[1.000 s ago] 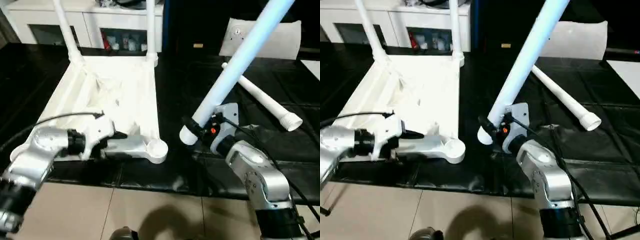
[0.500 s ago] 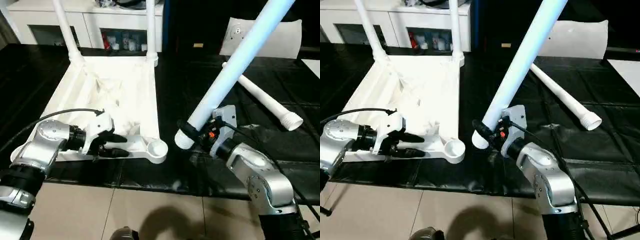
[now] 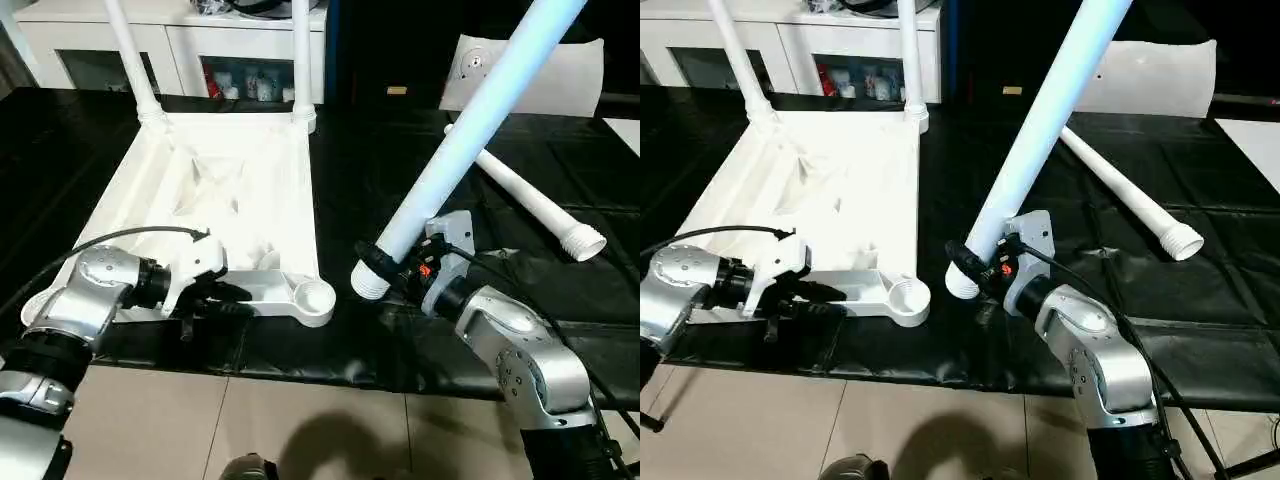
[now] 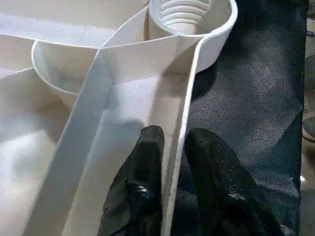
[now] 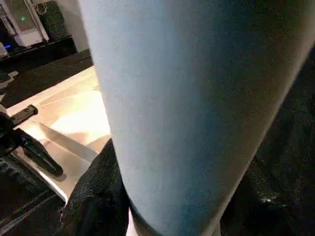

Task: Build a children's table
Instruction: Insert table leg to table base

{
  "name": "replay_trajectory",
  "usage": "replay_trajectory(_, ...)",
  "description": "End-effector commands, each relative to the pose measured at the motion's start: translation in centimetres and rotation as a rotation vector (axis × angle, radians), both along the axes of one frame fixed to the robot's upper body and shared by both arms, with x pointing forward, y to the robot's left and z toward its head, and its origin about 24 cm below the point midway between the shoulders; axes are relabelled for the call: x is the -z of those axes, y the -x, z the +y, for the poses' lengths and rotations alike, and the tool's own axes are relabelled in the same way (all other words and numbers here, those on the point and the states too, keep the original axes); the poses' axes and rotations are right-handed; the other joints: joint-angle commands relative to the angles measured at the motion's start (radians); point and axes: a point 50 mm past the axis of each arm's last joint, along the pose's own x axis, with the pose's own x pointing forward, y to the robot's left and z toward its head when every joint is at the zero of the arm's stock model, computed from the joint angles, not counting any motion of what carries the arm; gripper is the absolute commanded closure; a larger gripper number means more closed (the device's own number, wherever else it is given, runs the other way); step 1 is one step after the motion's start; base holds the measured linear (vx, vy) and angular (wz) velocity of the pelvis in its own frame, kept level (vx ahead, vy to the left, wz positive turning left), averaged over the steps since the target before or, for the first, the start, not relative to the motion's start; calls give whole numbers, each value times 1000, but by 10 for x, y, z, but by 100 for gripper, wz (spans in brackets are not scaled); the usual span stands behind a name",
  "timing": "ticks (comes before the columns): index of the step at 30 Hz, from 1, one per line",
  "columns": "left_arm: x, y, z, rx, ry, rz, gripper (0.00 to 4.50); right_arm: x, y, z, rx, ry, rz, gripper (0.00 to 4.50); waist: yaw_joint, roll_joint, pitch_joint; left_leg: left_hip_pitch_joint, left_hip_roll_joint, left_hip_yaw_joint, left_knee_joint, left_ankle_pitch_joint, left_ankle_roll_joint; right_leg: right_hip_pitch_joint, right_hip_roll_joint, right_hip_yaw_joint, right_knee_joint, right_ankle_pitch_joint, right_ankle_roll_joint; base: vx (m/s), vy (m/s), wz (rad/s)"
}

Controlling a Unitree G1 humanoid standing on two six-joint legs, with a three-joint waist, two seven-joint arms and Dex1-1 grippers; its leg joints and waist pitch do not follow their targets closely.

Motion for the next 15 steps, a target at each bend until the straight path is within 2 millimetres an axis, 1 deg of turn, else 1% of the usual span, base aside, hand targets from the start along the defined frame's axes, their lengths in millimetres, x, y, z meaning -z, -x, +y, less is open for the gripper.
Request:
replay_trajectory(1, -1, -2, -2, 25, -27, -7, 372, -7, -2, 2, -20, -1, -24, 259, -4, 23, -74, 41, 33, -18, -84, -398, -85, 27, -74, 42, -89, -248, -193, 0, 0, 0)
replay_trajectory(4, 1, -2, -3, 27, -31, -8, 401, -7, -3, 2, -21, -1, -26, 259, -3, 23, -74, 42, 33, -17, -83, -396, -84, 27, -75, 42, -88, -241, -197, 0, 0, 0)
replay_trajectory(6, 2, -2, -5, 33, -30, -11, 415, -8, -3, 2, -26, 1, -29, 259, -3, 21, -74, 42, 33, -17, -83, -392, -82, 27, -74, 42, -89, -236, -199, 0, 0, 0)
replay_trajectory(7, 2, -2, -6, 37, -28, -13, 415, -9, -4, 2, -29, 2, -31, 259, -3, 21, -74, 41, 33, -17, -83, -390, -83, 28, -75, 42, -88, -236, -199, 0, 0, 0)
replay_trajectory(8, 2, -3, -12, 52, -20, -19, 424, -10, -5, 3, -42, 4, -35, 259, -3, 21, -74, 41, 34, -17, -83, -392, -83, 27, -75, 42, -88, -237, -199, 0, 0, 0)
replay_trajectory(9, 3, -3, -16, 75, -24, -21, 439, -11, -6, 4, -53, 7, -39, 259, -4, 16, -75, 40, 34, -16, -83, -383, -80, 29, -75, 42, -88, -230, -202, 0, 0, 0)
replay_trajectory(11, 5, -2, -20, 94, -32, -22, 446, -12, -6, 5, -59, 8, -40, 259, -2, 18, -75, 39, 33, -16, -82, -371, -76, 30, -77, 43, -88, -225, -203, 0, 0, 0)
replay_trajectory(13, 9, -2, -26, 119, -39, -26, 448, -14, -8, 6, -71, 8, -45, 259, -3, 17, -75, 39, 33, -15, -81, -364, -73, 31, -76, 43, -88, -216, -203, 0, 0, 0)
replay_trajectory(14, 10, -2, -31, 134, -34, -34, 448, -16, -9, 7, -78, 5, -50, 259, -3, 17, -75, 39, 33, -15, -81, -362, -72, 31, -76, 43, -87, -216, -202, 0, 0, 0)
replay_trajectory(15, 12, -2, -42, 164, -19, -52, 450, -19, -10, 9, -90, 1, -59, 259, -2, 17, -76, 38, 34, -14, -80, -357, -70, 31, -76, 43, -87, -214, -203, 0, 0, 0)
